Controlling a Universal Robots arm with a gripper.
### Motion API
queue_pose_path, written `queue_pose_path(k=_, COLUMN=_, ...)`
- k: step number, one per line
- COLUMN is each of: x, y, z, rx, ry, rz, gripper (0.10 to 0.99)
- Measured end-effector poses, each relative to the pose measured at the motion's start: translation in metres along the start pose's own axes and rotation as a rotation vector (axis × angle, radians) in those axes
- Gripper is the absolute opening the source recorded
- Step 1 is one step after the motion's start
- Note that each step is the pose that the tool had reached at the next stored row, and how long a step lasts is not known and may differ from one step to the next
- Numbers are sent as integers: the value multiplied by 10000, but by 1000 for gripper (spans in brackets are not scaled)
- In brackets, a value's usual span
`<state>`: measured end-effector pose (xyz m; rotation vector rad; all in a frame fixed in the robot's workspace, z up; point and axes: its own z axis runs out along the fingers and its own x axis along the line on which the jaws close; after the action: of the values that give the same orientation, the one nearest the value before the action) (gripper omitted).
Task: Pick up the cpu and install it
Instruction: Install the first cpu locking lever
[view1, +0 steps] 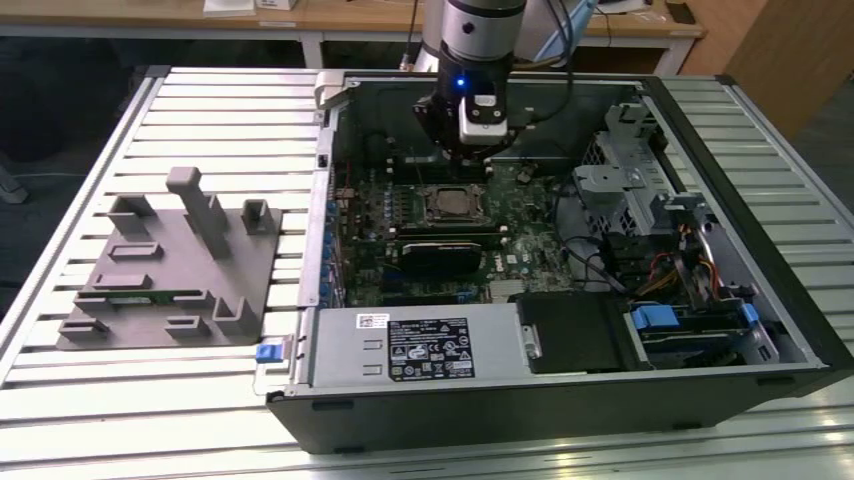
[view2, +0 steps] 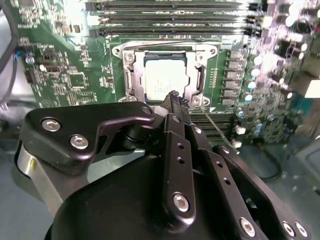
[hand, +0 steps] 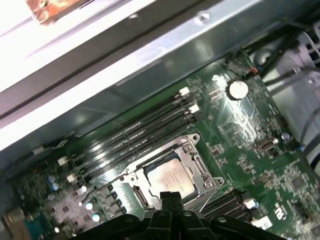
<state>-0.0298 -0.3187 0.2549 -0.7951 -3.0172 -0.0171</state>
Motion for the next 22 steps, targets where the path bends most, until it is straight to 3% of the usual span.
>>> queue_pose_path(k=18, x=-1, y=-1, z=28, rx=70, ry=19, rz=-3265, gripper=118)
queue_pose_path(k=22, x=-1, y=0, z=28, rx=-143, ry=99, rz=-3641, gripper=118)
